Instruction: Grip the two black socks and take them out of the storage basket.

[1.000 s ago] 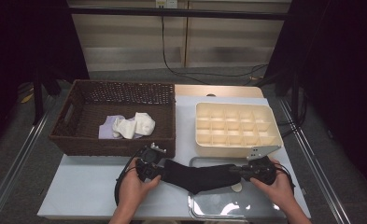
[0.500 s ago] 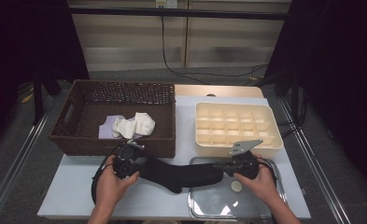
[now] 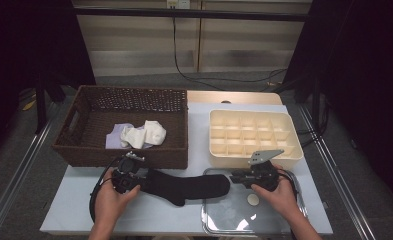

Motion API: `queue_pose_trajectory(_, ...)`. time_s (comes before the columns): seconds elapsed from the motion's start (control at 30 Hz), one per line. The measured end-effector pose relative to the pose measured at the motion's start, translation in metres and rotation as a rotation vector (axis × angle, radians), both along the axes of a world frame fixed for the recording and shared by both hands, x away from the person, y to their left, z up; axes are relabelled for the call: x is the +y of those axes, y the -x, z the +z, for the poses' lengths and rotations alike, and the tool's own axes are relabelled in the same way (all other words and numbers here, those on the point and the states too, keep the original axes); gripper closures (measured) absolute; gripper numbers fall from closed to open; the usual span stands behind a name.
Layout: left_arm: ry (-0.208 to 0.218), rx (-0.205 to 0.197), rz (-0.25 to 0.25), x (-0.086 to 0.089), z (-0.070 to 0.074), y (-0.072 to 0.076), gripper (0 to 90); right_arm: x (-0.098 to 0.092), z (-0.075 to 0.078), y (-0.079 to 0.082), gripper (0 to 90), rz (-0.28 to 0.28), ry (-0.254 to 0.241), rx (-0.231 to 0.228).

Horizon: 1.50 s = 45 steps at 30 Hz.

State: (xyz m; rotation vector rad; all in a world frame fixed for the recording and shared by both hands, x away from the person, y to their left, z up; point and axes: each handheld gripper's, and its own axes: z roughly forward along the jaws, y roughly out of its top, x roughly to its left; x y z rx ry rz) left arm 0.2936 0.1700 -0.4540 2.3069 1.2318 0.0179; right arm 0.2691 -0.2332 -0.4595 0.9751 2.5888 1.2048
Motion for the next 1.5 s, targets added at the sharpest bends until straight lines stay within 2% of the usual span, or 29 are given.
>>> queue_pose_trajectory(0.07,-0.011,-0.005,-0.010,0.000,0.000,0.000,80.2,0.009,-0.002,0.001,75.6,0.023,0.006,-0.007)
queue_pose_trajectory(0.23,0.000,-0.008,0.000,0.000,-0.001,0.000,80.0,0.024,-0.002,-0.001,71.5,0.036,0.009,-0.013)
queue_pose_trajectory(0.3,0.001,-0.011,0.000,0.000,-0.001,0.001,79.9,0.032,-0.004,-0.002,70.1,0.048,0.050,-0.015)
queue_pose_trajectory(0.4,-0.003,-0.014,0.001,0.000,-0.001,0.001,79.9,0.038,-0.008,-0.002,67.9,0.049,0.069,-0.019)
queue_pose_trajectory(0.47,-0.003,-0.016,0.002,0.000,-0.001,0.001,79.9,0.041,-0.009,0.000,68.6,0.053,0.115,-0.050)
queue_pose_trajectory(0.57,-0.001,-0.018,0.001,0.001,-0.001,0.002,79.9,0.034,-0.007,0.003,69.7,0.040,0.163,-0.073)
queue_pose_trajectory(0.63,0.004,-0.017,0.001,0.001,-0.002,0.002,79.9,0.026,-0.007,0.006,74.2,0.028,0.137,-0.060)
queue_pose_trajectory(0.67,0.002,-0.016,0.003,0.001,-0.002,0.002,79.9,0.020,-0.006,0.008,75.6,0.013,0.158,-0.062)
queue_pose_trajectory(0.73,-0.001,-0.015,0.001,0.000,-0.001,0.001,79.9,0.013,-0.006,0.010,78.5,0.013,0.145,-0.053)
queue_pose_trajectory(0.83,0.001,-0.012,0.003,0.000,-0.001,0.001,79.9,0.006,-0.005,0.013,78.8,0.005,0.127,-0.050)
queue_pose_trajectory(0.87,0.001,-0.012,0.001,0.000,-0.002,0.001,79.9,0.004,-0.003,0.014,78.8,-0.012,0.121,-0.054)
queue_pose_trajectory(1.0,0.005,-0.012,0.005,0.000,-0.002,0.001,79.9,0.001,0.008,0.013,76.5,-0.025,0.096,-0.067)
queue_pose_trajectory(1.07,0.003,-0.013,0.005,0.000,-0.002,0.001,79.8,0.004,0.015,0.011,74.3,-0.032,0.082,-0.078)
queue_pose_trajectory(1.17,0.005,-0.012,0.008,0.000,-0.002,0.001,79.7,0.016,0.022,0.007,69.9,-0.006,0.062,-0.094)
queue_pose_trajectory(1.3,-0.004,-0.016,0.007,0.000,-0.001,0.002,79.6,0.037,0.021,0.001,62.5,0.025,0.043,-0.073)
queue_pose_trajectory(1.4,-0.003,-0.019,0.010,0.000,-0.002,0.002,79.6,0.050,0.014,-0.002,59.5,0.035,0.053,-0.060)
queue_pose_trajectory(1.43,-0.005,-0.020,0.008,0.000,-0.001,0.002,79.6,0.053,0.011,-0.003,59.5,0.047,0.071,-0.056)
queue_pose_trajectory(1.5,-0.004,-0.019,0.010,0.000,-0.001,0.002,79.6,0.054,0.006,-0.002,60.4,0.047,0.141,-0.068)
